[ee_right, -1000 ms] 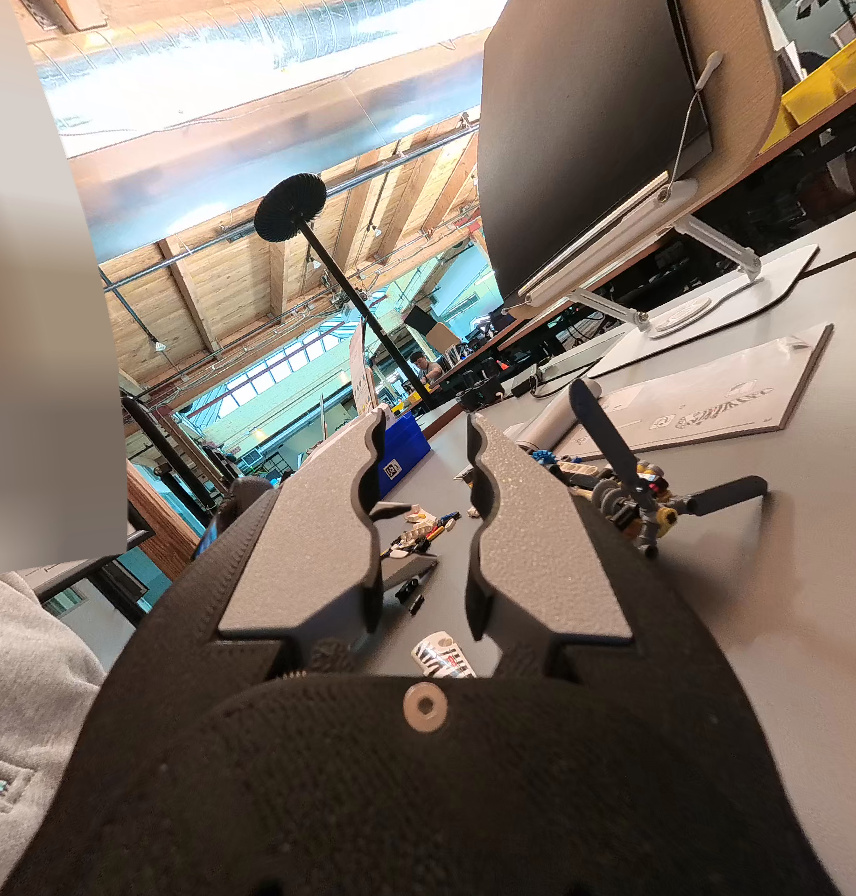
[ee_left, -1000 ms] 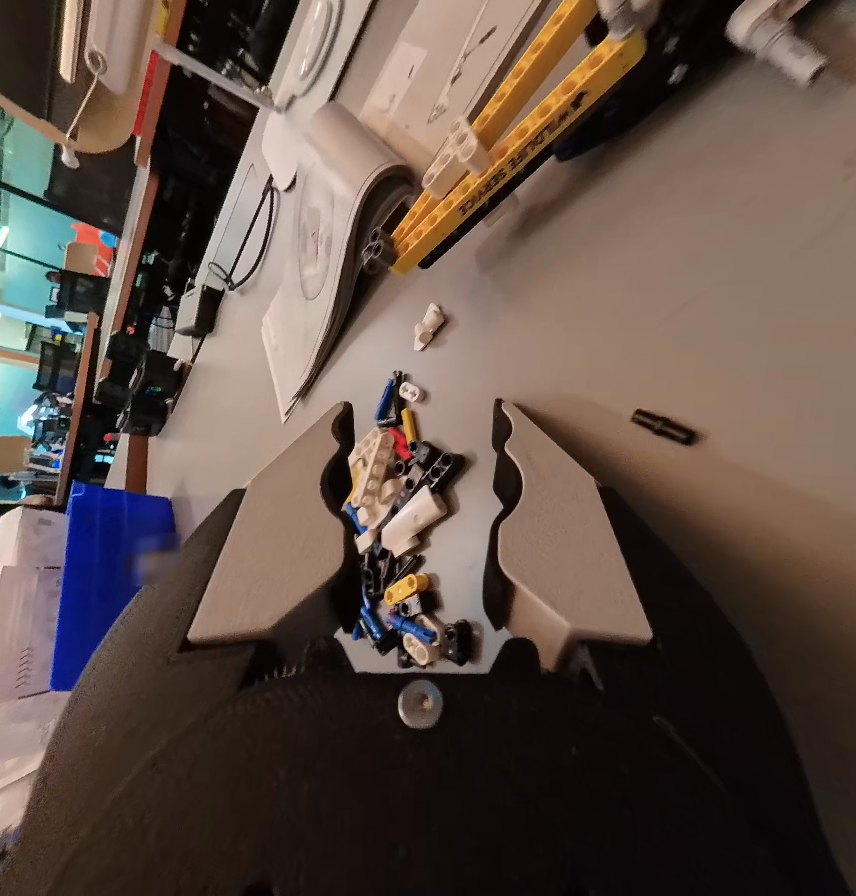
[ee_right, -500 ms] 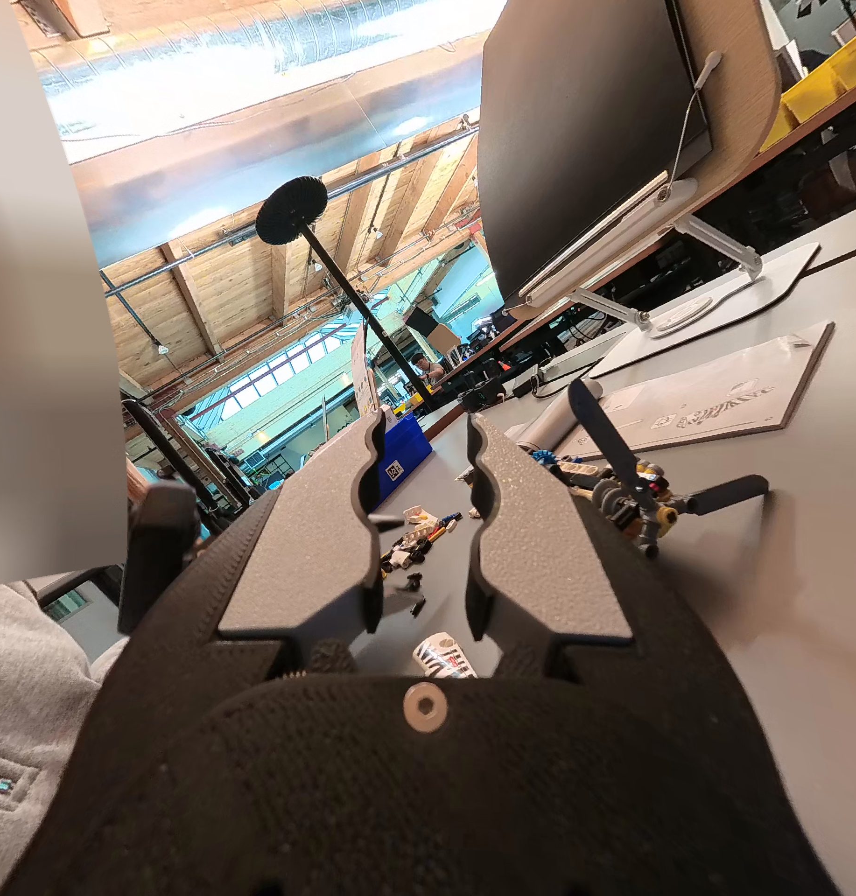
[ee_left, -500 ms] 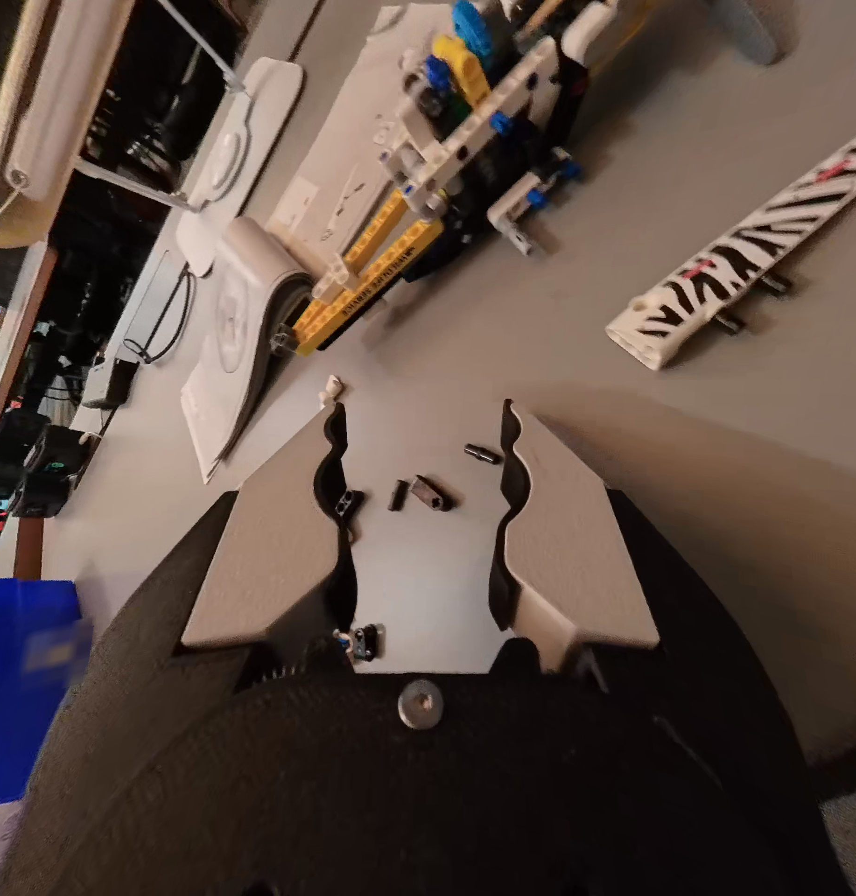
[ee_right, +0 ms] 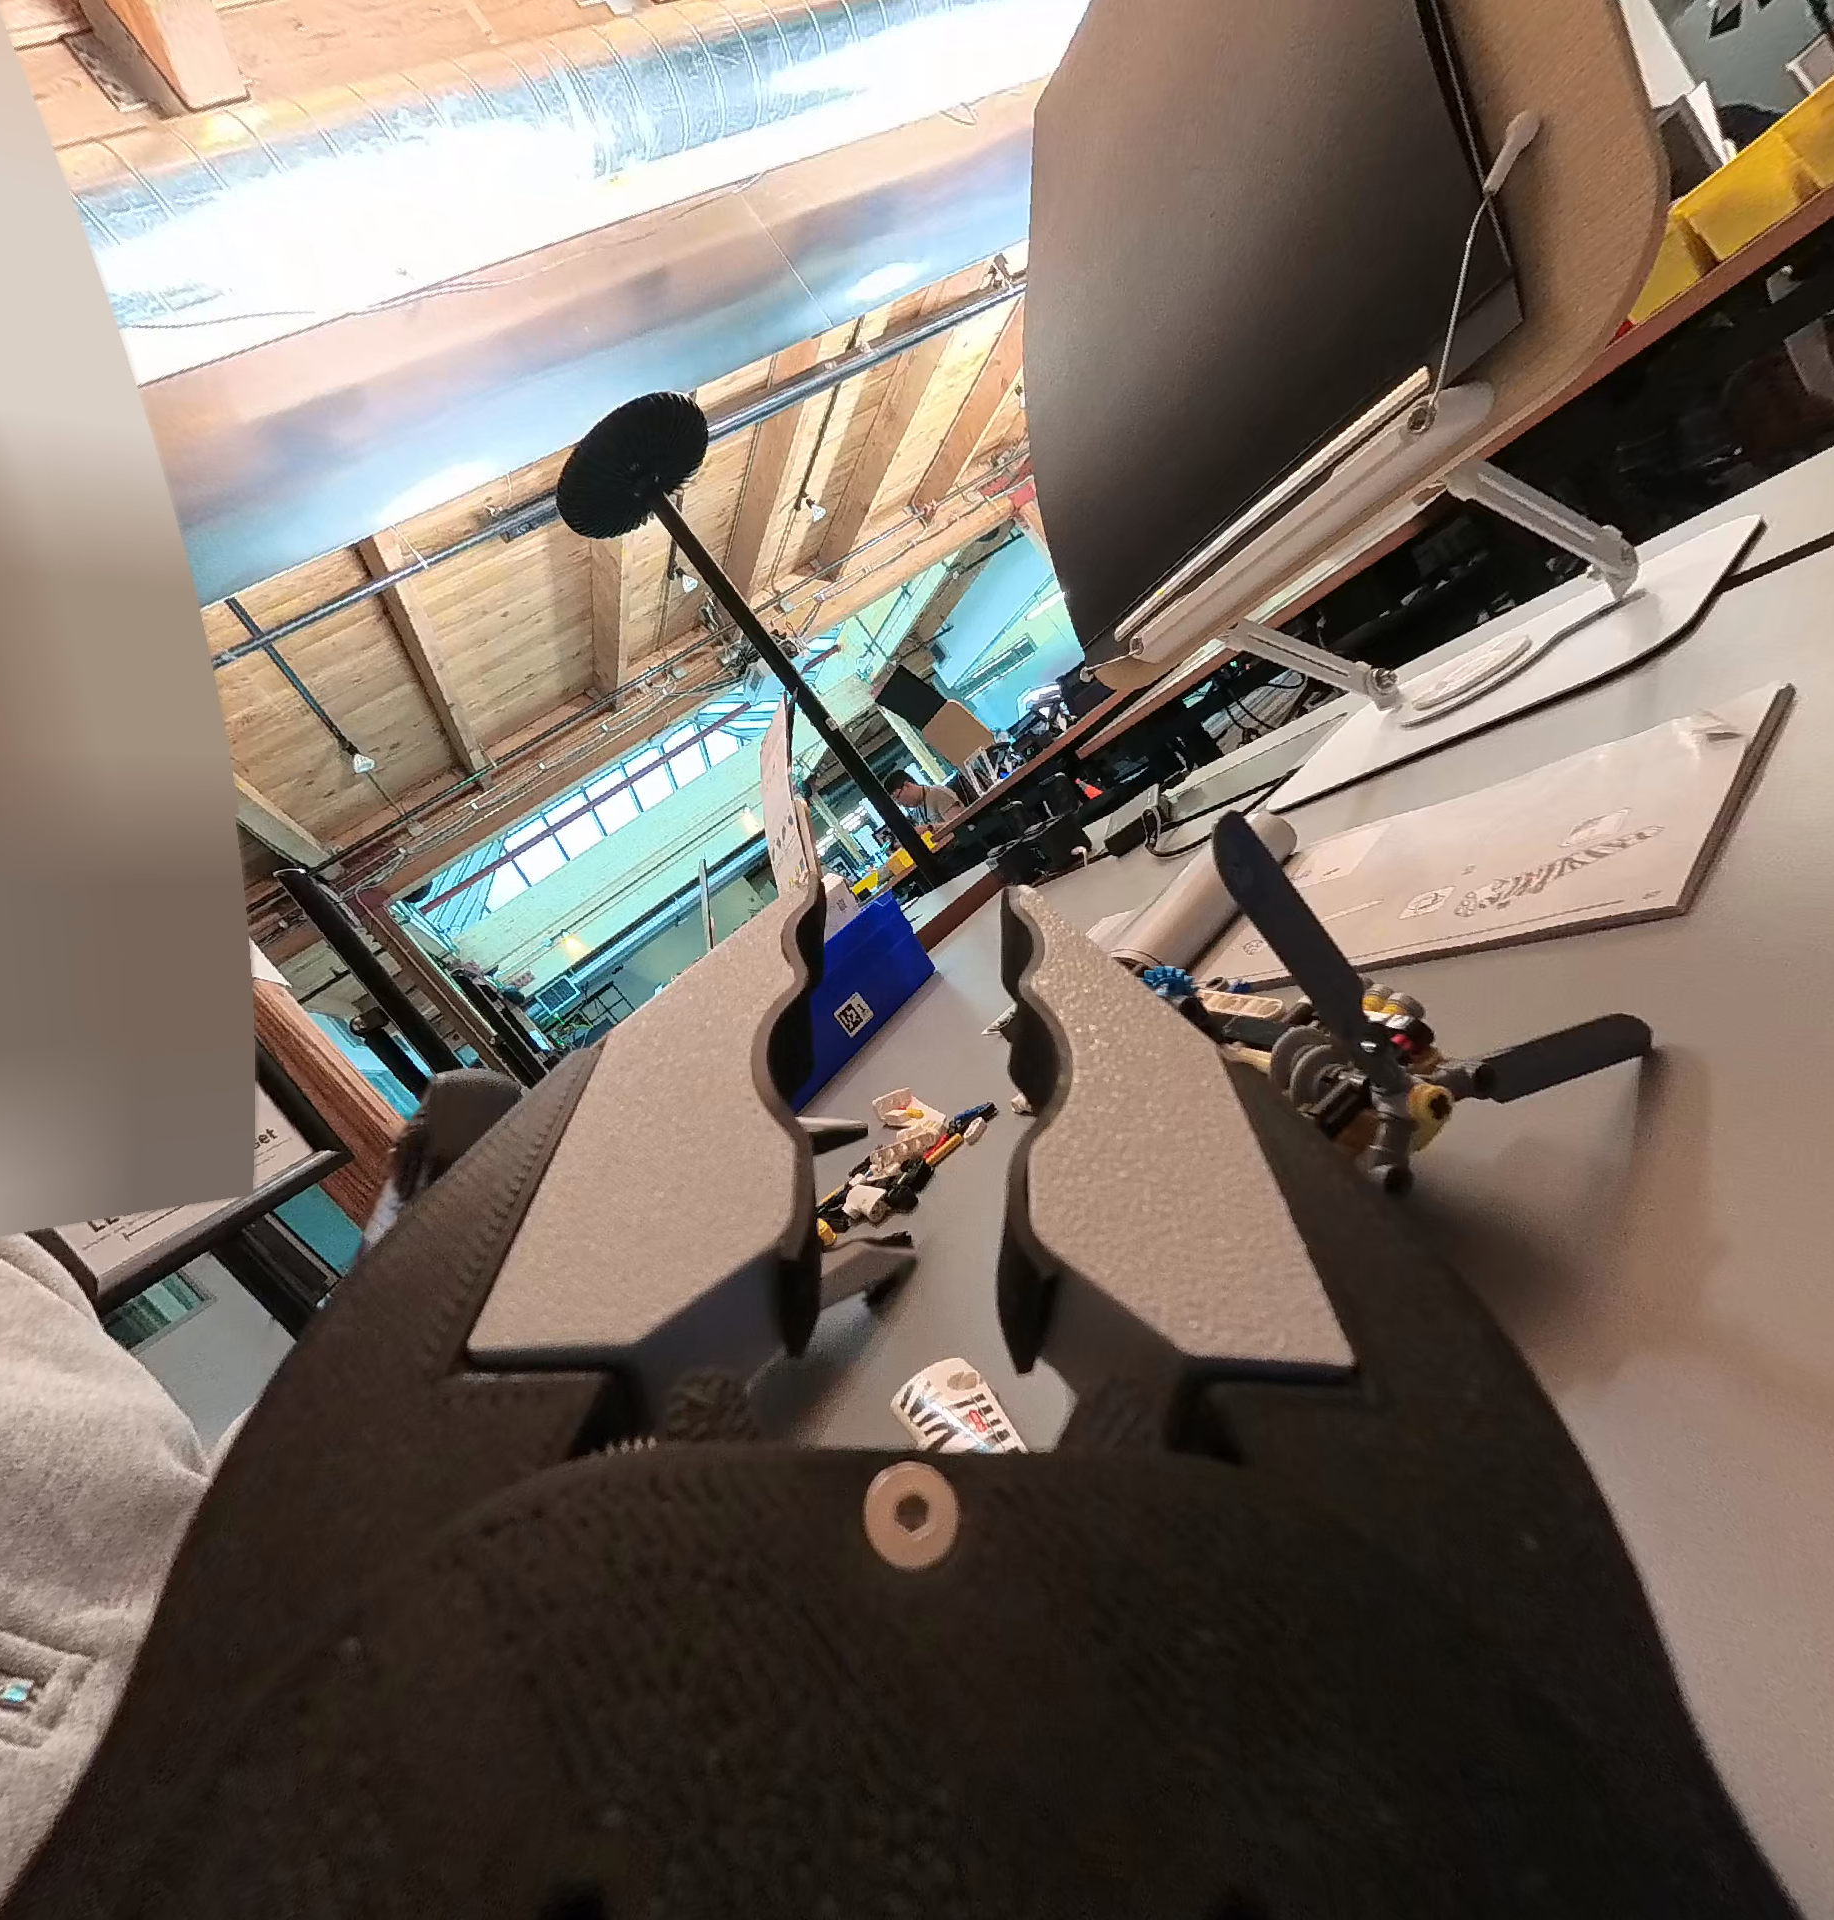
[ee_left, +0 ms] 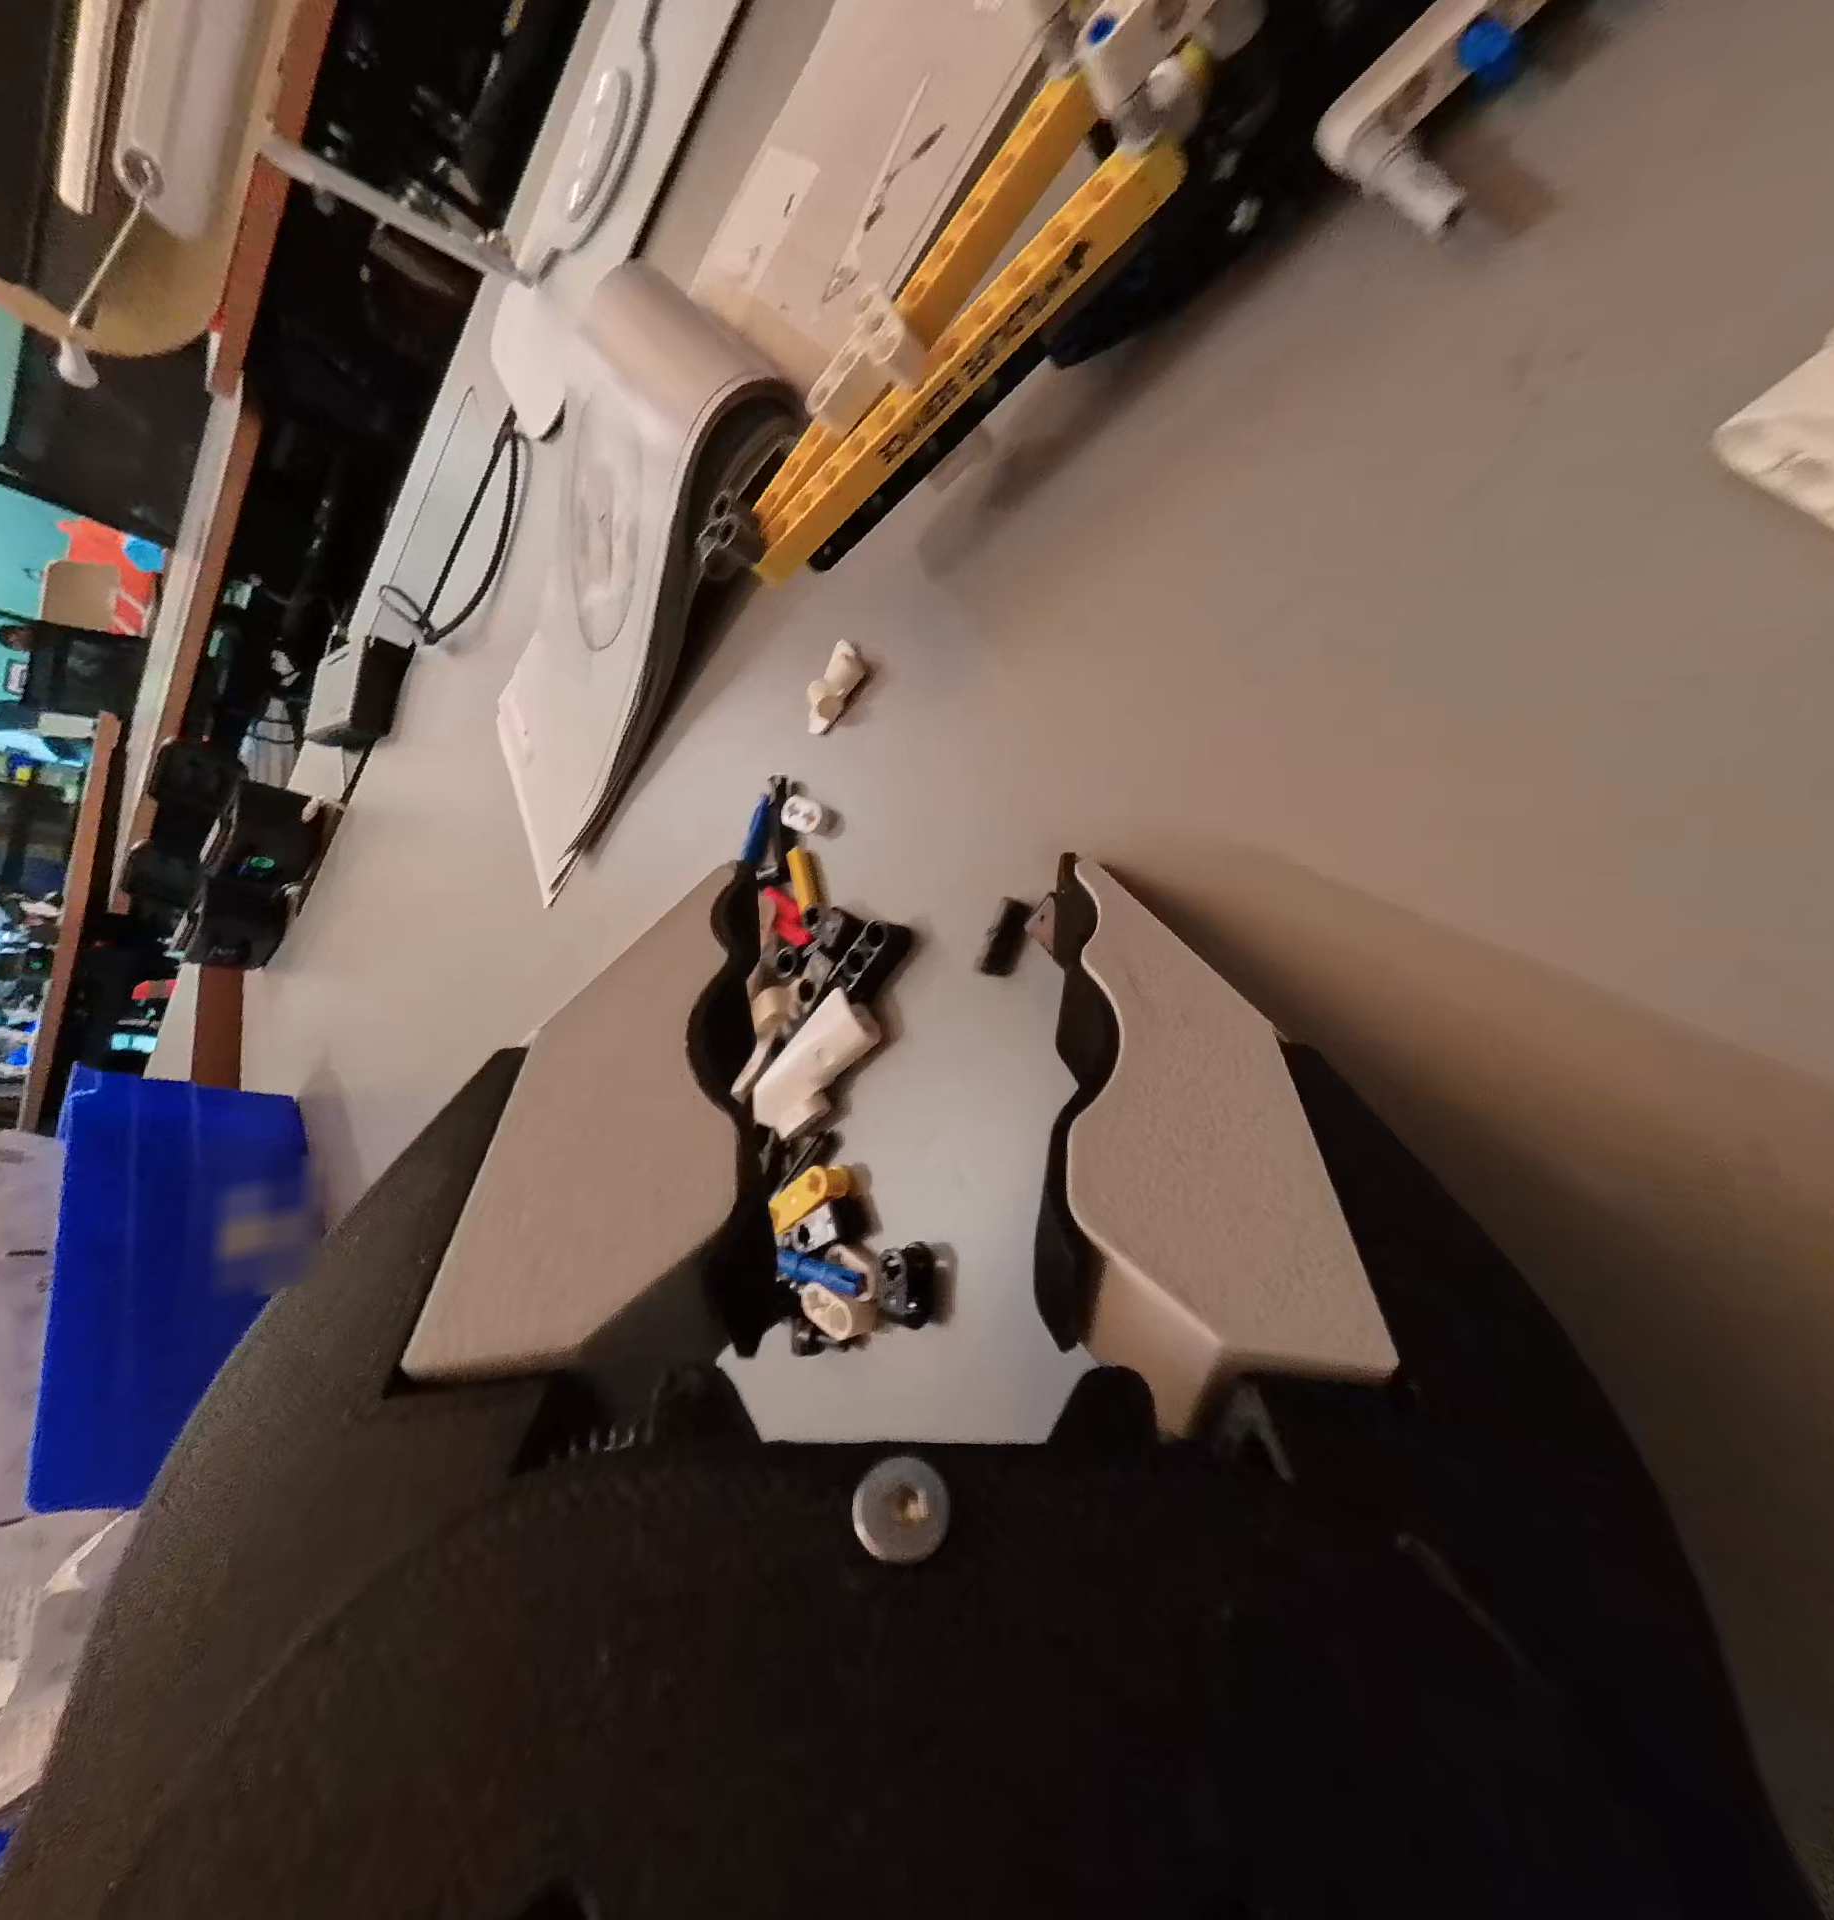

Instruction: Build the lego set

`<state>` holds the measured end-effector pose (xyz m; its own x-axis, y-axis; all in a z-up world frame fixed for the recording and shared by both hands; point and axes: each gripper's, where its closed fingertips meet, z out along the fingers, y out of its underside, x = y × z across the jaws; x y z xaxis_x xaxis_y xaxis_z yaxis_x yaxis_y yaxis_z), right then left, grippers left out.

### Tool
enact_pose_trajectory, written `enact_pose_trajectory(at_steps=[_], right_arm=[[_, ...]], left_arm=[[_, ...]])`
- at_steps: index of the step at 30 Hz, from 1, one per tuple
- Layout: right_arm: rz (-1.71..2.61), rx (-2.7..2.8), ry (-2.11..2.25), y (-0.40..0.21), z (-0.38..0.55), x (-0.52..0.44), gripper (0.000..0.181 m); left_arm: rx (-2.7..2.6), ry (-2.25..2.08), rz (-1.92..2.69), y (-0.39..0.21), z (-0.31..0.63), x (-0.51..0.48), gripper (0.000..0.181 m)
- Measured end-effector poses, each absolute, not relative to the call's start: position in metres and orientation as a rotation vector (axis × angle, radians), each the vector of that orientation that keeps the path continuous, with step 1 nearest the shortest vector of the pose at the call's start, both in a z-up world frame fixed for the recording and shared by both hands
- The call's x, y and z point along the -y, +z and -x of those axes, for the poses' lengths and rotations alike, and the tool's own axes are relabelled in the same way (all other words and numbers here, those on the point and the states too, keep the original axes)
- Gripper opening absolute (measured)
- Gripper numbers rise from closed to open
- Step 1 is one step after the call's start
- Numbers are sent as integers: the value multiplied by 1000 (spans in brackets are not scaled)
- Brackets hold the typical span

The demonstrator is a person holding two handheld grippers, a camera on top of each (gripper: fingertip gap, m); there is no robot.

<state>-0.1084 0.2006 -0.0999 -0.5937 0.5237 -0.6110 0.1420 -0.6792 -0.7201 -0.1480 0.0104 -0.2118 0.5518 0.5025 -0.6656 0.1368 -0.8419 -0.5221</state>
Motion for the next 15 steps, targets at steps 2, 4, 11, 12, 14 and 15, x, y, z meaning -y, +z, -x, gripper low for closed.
enact_pose_trajectory(at_steps=[2,4,11,12,14,15], right_arm=[[1273,1118,2361,-100,108,-201,31],[1274,1115,2363,-100,109,-201,31],[1276,1115,2362,-100,109,-201,31],[1276,1115,2362,-100,109,-201,31],[1278,1116,2360,-100,109,-201,31],[1278,1116,2360,-100,109,-201,32]], left_arm=[[537,1234,2380,-212,154,0,58],[556,1260,2380,-211,160,11,58],[661,1273,2357,-209,178,43,60],[672,1273,2345,-206,179,44,60],[671,1265,2307,-198,177,42,58],[663,1252,2291,-195,175,38,58]])
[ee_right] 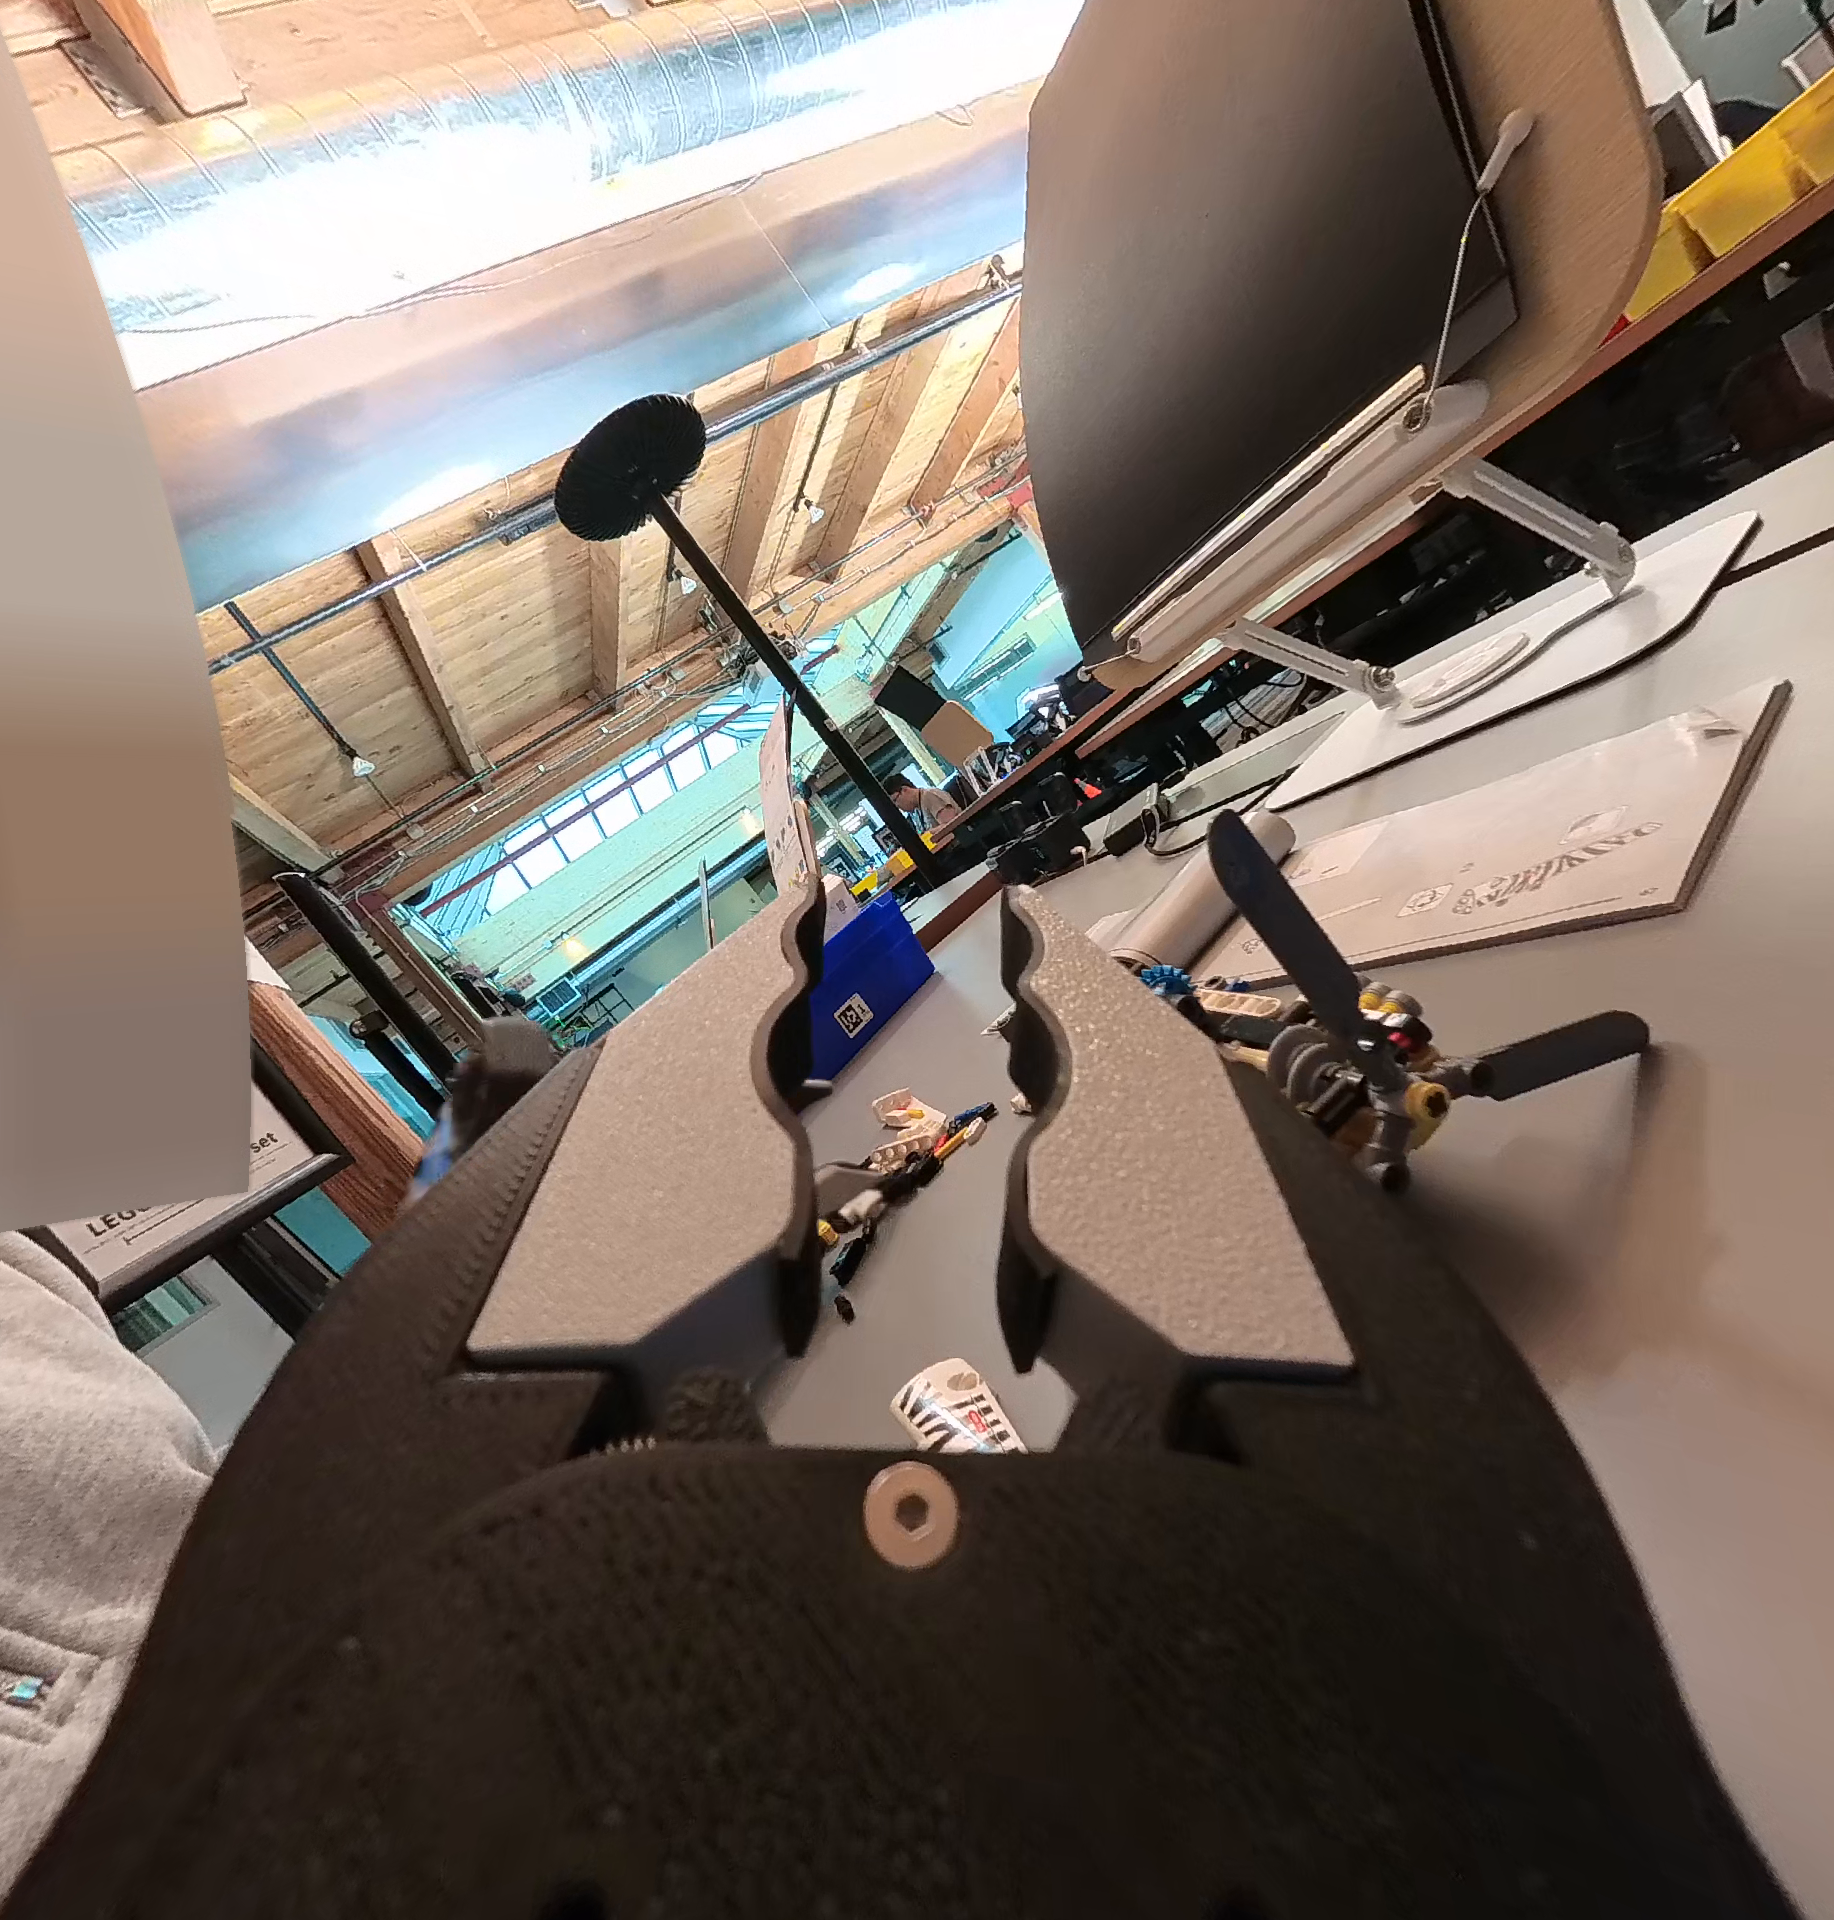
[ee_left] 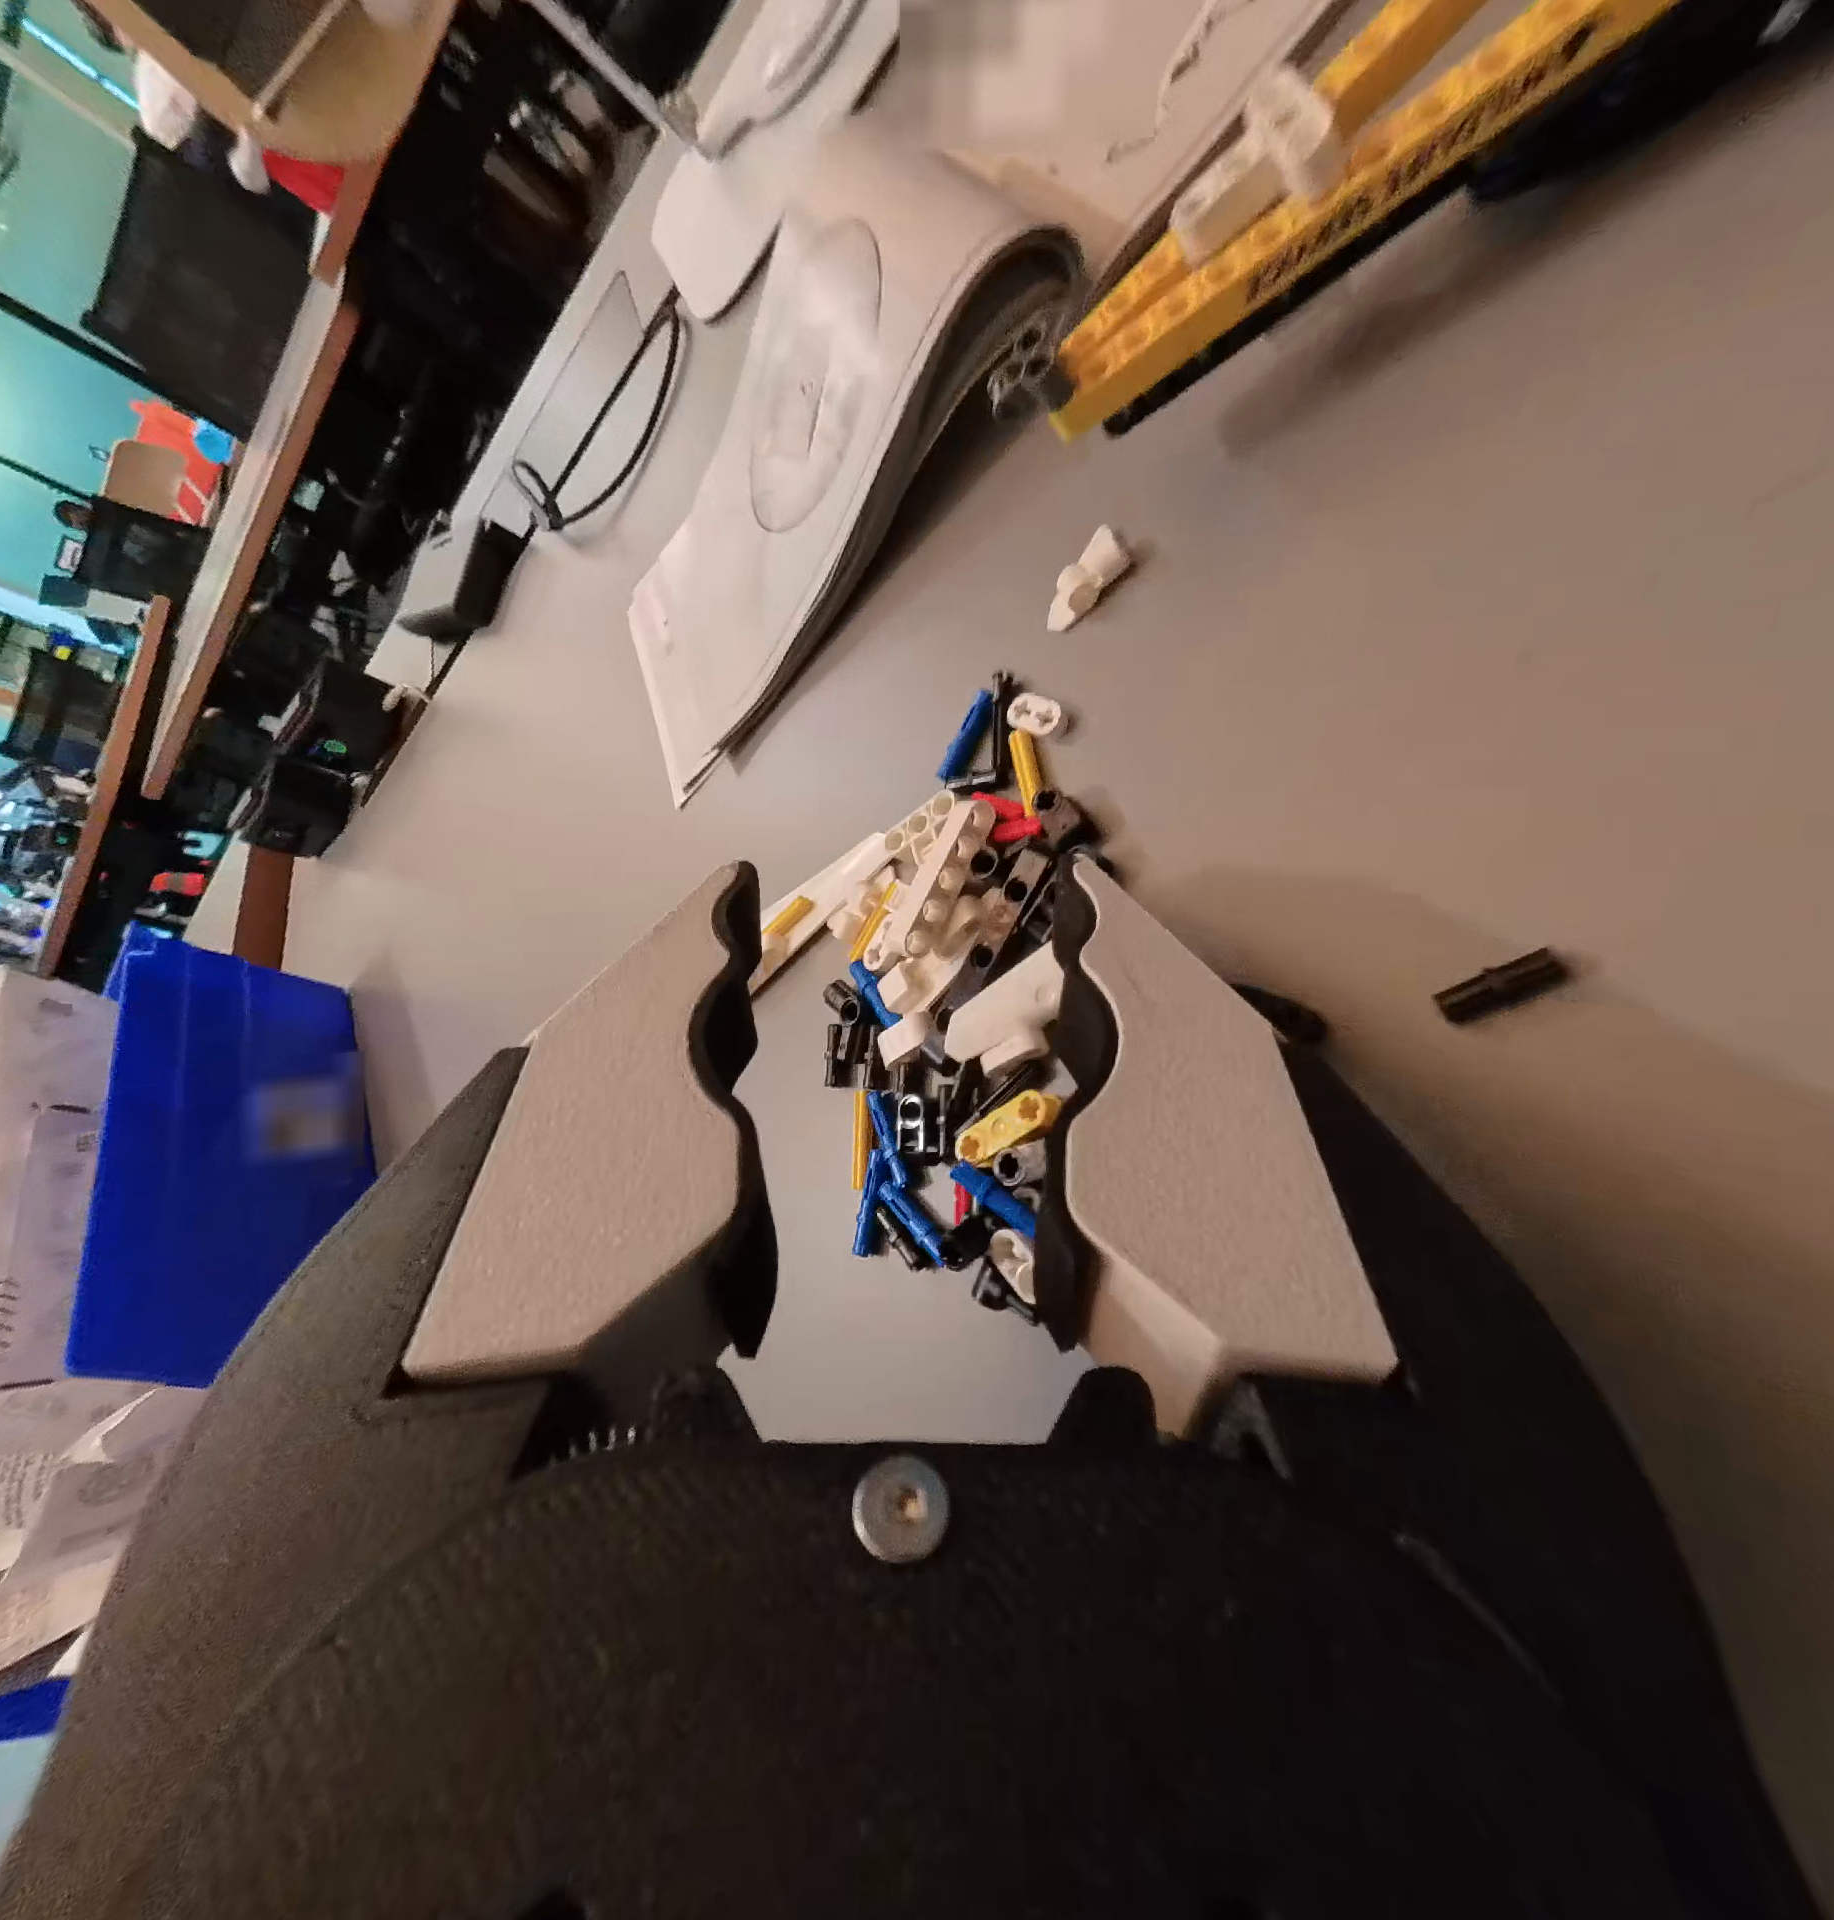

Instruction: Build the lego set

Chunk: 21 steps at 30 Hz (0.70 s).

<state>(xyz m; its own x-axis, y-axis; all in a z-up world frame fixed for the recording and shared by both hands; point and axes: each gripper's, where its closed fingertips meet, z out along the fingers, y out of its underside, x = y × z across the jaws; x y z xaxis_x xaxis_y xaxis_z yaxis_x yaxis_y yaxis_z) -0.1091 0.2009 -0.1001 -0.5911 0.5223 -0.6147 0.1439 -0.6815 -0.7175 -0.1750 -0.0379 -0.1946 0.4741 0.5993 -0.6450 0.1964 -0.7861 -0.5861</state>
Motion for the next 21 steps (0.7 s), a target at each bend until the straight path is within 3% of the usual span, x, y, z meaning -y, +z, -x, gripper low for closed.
enact_pose_trajectory(at_steps=[9,21], right_arm=[[1278,1112,2364,-100,109,-201,31],[1279,1103,2376,-100,109,-202,32]], left_arm=[[498,998,2275,-198,122,-14,59],[520,1140,2353,-214,137,20,56]])
